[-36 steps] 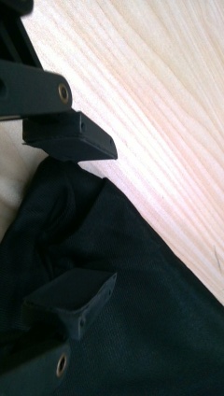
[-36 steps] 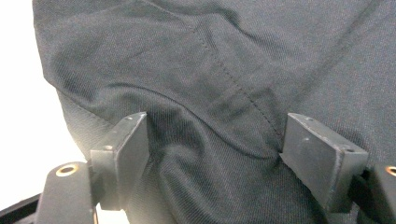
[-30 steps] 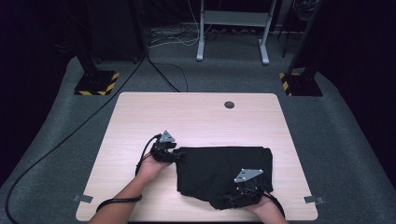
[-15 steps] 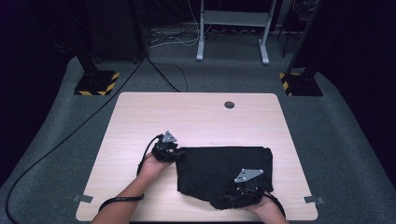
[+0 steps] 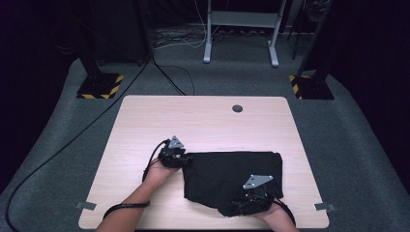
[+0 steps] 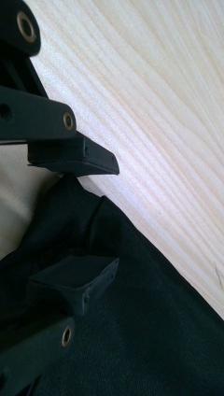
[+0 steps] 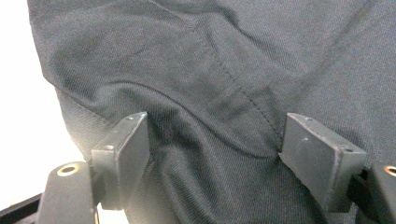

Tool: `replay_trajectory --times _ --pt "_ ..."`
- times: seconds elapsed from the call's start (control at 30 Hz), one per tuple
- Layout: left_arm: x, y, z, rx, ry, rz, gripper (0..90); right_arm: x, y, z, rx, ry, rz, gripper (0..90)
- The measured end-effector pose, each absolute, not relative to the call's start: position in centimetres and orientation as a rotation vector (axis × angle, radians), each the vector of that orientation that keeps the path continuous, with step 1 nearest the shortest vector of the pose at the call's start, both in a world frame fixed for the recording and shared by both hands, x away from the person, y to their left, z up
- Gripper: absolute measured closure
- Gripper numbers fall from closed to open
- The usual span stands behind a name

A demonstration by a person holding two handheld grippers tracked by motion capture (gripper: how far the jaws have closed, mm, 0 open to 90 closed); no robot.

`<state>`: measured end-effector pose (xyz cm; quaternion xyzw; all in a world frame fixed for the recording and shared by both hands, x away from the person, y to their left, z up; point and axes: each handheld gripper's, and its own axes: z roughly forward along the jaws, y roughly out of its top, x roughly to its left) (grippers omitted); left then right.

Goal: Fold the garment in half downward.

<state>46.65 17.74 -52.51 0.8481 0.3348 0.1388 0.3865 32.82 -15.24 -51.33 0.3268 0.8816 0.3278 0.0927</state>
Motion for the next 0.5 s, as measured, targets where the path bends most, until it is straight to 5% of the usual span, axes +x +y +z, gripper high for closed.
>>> replay_trajectory --times 0.5 --pt "46.24 17.44 -52.37 2.176 0.802 0.313 71.5 32.78 -15.13 -51.14 1.001 2.609 0.975 23.6"
